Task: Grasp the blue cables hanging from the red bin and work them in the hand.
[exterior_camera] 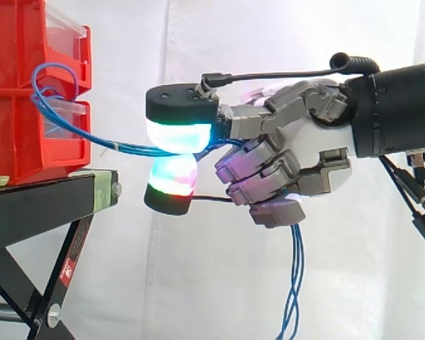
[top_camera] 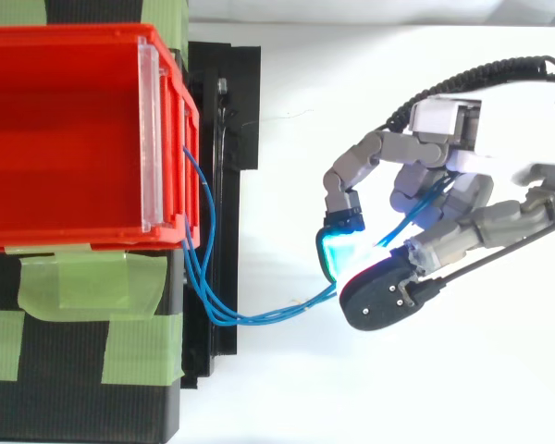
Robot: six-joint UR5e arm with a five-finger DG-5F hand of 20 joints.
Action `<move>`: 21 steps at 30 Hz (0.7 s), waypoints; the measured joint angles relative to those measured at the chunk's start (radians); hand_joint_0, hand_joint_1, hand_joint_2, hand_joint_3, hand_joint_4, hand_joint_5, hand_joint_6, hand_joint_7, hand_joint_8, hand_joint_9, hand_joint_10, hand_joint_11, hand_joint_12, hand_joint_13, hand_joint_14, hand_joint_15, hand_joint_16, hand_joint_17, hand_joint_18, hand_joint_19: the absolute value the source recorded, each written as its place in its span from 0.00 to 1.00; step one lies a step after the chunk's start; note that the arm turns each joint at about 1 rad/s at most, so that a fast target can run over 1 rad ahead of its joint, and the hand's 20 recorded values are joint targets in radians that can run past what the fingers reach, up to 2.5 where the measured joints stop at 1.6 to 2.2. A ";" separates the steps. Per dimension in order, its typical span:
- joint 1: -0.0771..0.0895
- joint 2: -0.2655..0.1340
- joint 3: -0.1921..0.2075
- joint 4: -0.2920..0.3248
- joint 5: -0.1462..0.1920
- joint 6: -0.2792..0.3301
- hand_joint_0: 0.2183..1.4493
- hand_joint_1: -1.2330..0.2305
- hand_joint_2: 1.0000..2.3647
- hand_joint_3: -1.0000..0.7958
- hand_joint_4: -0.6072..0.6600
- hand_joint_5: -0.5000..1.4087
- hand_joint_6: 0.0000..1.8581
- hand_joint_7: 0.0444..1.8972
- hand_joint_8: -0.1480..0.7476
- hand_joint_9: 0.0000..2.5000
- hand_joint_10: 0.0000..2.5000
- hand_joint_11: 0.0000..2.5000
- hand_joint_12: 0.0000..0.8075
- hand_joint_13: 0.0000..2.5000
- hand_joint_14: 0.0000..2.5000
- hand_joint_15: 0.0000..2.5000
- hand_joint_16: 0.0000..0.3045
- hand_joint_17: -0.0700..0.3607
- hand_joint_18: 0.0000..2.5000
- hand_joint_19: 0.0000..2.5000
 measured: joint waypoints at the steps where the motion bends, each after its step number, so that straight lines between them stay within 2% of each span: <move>1: -0.001 0.000 0.000 0.000 -0.001 0.000 0.53 0.41 0.01 0.37 0.62 0.18 0.46 0.58 0.79 0.45 1.00 1.00 0.78 0.58 1.00 0.86 0.19 0.47 0.76 0.37; 3: -0.004 0.000 0.000 0.000 -0.002 0.000 0.52 0.40 0.01 0.35 0.64 0.17 0.44 0.58 0.80 0.42 1.00 1.00 0.79 0.57 1.00 0.87 0.20 0.48 0.74 0.36; 9: -0.012 0.000 0.000 0.000 -0.006 0.000 0.49 0.40 0.01 0.26 0.63 0.16 0.37 0.61 0.79 0.36 1.00 1.00 0.78 0.51 1.00 0.87 0.18 0.45 0.67 0.41; 18: -0.014 0.000 0.000 0.000 -0.007 -0.008 0.51 0.38 0.01 0.29 0.61 0.15 0.37 0.61 0.77 0.31 1.00 1.00 0.77 0.48 1.00 0.88 0.17 0.44 0.64 0.43; 21: -0.014 0.000 -0.001 0.000 -0.007 -0.012 0.51 0.38 0.01 0.24 0.60 0.15 0.36 0.61 0.77 0.29 1.00 1.00 0.76 0.46 1.00 0.88 0.17 0.44 0.62 0.43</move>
